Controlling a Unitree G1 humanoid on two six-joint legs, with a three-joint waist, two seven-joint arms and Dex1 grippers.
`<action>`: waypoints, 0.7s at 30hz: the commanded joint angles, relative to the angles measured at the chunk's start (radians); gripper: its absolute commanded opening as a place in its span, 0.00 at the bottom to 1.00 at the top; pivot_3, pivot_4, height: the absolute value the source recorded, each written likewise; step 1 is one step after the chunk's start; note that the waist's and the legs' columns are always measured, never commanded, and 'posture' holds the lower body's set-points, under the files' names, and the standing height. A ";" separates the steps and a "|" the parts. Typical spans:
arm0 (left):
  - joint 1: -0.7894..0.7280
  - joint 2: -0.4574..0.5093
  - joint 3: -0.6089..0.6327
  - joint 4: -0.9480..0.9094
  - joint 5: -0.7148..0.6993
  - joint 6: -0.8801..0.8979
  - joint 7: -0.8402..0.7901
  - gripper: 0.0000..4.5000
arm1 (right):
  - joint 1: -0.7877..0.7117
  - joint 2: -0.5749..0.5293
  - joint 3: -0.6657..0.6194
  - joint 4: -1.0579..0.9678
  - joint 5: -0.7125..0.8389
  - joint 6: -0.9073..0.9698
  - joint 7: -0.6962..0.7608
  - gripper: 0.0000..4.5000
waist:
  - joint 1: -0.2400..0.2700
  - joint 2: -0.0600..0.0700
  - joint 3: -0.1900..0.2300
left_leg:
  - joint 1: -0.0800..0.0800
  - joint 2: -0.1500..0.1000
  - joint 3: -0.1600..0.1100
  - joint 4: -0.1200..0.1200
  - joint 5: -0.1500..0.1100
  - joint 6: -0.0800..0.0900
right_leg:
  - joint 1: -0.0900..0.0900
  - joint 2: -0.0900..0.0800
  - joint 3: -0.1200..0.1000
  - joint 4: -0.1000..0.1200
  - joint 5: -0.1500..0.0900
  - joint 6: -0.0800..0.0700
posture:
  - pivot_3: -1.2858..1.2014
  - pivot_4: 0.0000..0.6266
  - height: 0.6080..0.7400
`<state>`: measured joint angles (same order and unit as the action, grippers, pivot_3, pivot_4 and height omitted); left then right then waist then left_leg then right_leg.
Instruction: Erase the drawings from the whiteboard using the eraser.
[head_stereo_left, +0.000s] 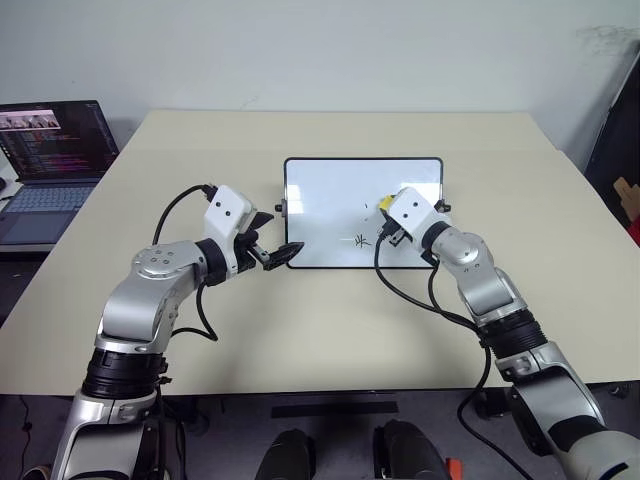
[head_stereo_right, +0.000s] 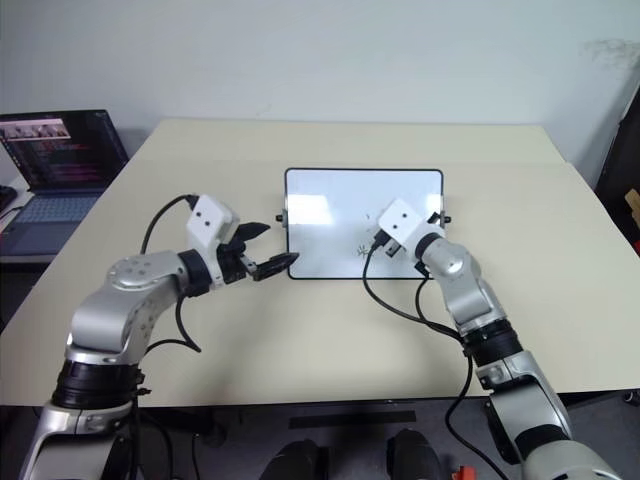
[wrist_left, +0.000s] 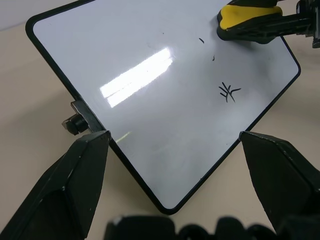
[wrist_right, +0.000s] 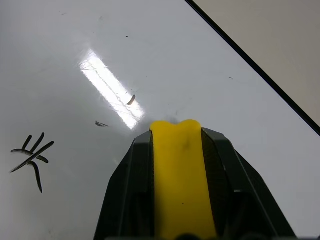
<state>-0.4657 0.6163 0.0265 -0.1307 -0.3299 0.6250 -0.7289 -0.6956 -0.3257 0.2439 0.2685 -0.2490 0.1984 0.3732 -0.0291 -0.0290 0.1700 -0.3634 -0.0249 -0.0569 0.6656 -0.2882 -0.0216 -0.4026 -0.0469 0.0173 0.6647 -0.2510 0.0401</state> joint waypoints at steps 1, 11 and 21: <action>-0.011 -0.001 0.007 -0.028 -0.003 -0.016 0.002 1.00 | -0.018 0.035 -0.009 0.017 0.005 0.028 -0.012 0.22 | -0.002 0.000 0.000 | 0.000 0.000 0.000 0.000 0.000 0.000 | 0.000 0.000 0.000 0.000 0.000 0.000 | 0.52 0.24 1.00; -0.019 -0.001 0.003 -0.018 0.002 -0.024 -0.005 1.00 | -0.121 0.141 0.044 0.166 -0.023 -0.036 -0.010 0.22 | -0.030 0.000 0.000 | 0.000 0.002 0.001 -0.002 0.000 0.000 | -0.002 0.000 0.001 0.000 0.001 -0.001 | 0.52 0.24 1.00; -0.015 -0.002 0.005 -0.022 0.001 -0.022 -0.004 1.00 | -0.066 0.090 0.051 0.183 -0.048 -0.022 0.012 0.22 | -0.025 0.000 0.000 | 0.000 0.002 0.001 -0.002 0.000 0.000 | -0.002 0.000 0.001 0.000 0.001 -0.001 | 0.52 0.24 1.00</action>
<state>-0.4665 0.6106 0.0250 -0.1285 -0.3286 0.6206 -0.7316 -0.7977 -0.2016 0.2978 0.4190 -0.2755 0.1393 0.3737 -0.0539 -0.0287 0.1702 -0.3634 -0.0229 -0.0563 0.6635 -0.2883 -0.0216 -0.4047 -0.0475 0.0179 0.6646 -0.2503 0.0387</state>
